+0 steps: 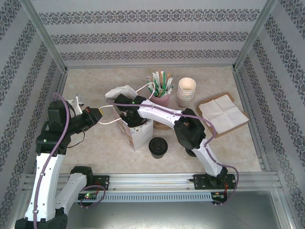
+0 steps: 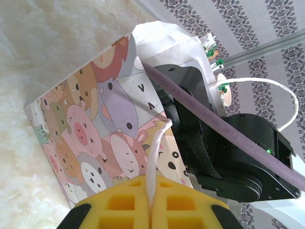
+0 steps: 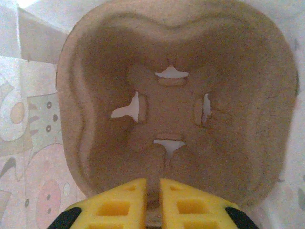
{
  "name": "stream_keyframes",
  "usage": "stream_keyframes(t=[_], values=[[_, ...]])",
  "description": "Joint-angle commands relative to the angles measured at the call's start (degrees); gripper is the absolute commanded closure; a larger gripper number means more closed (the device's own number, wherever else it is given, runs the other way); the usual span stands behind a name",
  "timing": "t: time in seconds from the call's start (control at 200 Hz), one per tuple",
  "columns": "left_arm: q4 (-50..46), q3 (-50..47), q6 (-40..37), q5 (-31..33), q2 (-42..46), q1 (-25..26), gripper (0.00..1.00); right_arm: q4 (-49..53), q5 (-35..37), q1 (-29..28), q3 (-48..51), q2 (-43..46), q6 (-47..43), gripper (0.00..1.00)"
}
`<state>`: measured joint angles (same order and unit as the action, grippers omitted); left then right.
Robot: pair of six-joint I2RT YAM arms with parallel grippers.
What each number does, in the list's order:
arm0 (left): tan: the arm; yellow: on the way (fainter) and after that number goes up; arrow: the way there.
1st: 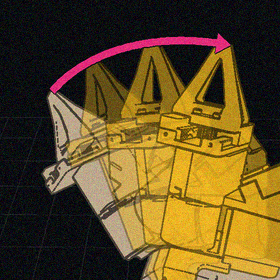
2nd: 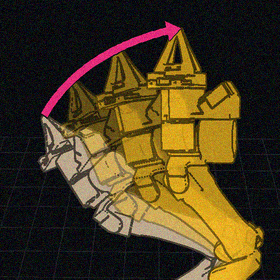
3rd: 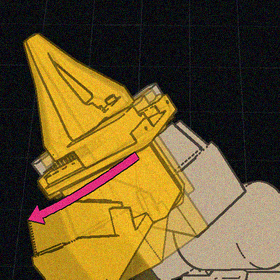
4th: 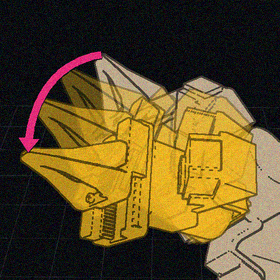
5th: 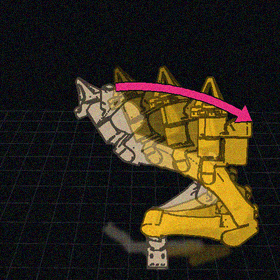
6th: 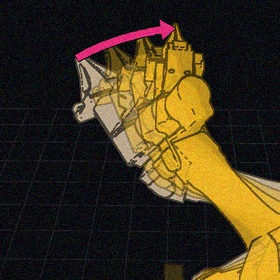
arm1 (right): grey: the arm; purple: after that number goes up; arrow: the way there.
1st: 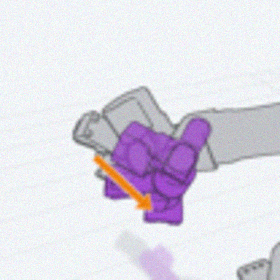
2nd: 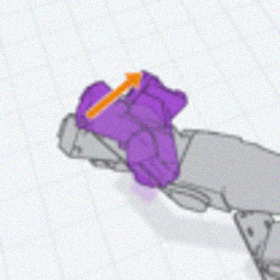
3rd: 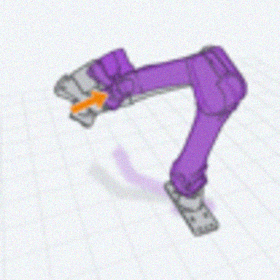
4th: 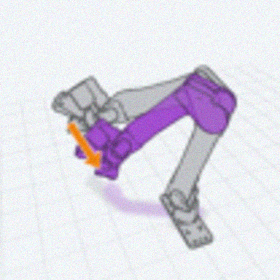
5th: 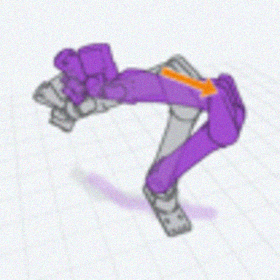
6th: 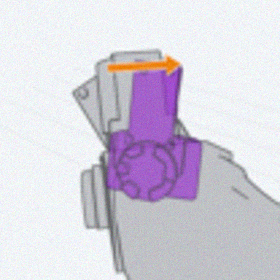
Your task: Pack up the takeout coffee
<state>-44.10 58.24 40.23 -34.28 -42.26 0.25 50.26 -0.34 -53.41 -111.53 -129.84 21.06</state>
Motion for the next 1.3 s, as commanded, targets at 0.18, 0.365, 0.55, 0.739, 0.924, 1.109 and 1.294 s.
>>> stream_keyframes(t=[0.18, 0.365, 0.55, 0.739, 0.924, 1.109, 1.294], values=[[0.4, -0.3, -0.1, 0.4, 0.9, -0.3, 0.95, 1.0, 6.5, -0.3, -3.3, 5.6, 0.0, 0.78], [0.3, -0.1, 0.0, 0.4, 0.8, -0.3, 0.95, 0.1, 9.4, -0.4, -3.3, 6.7, -0.4, 0.76], [0.2, -0.1, -0.1, 0.4, 1.0, -0.3, 0.95, 0.7, 12.8, -0.1, -2.4, 5.4, -1.0, 0.67], [0.2, -0.3, 0.1, 0.6, 1.0, -0.3, 0.95, -0.2, 10.8, 0.2, -1.2, 2.9, -0.5, 0.64], [0.3, -0.4, 0.4, 0.6, 0.9, -0.3, 0.95, -0.6, 7.6, 0.2, -1.2, 0.1, 0.6, 0.64], [0.3, -0.4, 0.5, 0.7, 0.8, -0.3, 0.95, -0.9, 5.4, 0.2, -0.4, -2.0, 1.6, 0.65], [0.3, -0.4, 0.6, 0.6, 1.0, -0.3, 0.95, -1.8, 3.4, 0.2, 0.6, -3.1, 2.6, 0.66]])
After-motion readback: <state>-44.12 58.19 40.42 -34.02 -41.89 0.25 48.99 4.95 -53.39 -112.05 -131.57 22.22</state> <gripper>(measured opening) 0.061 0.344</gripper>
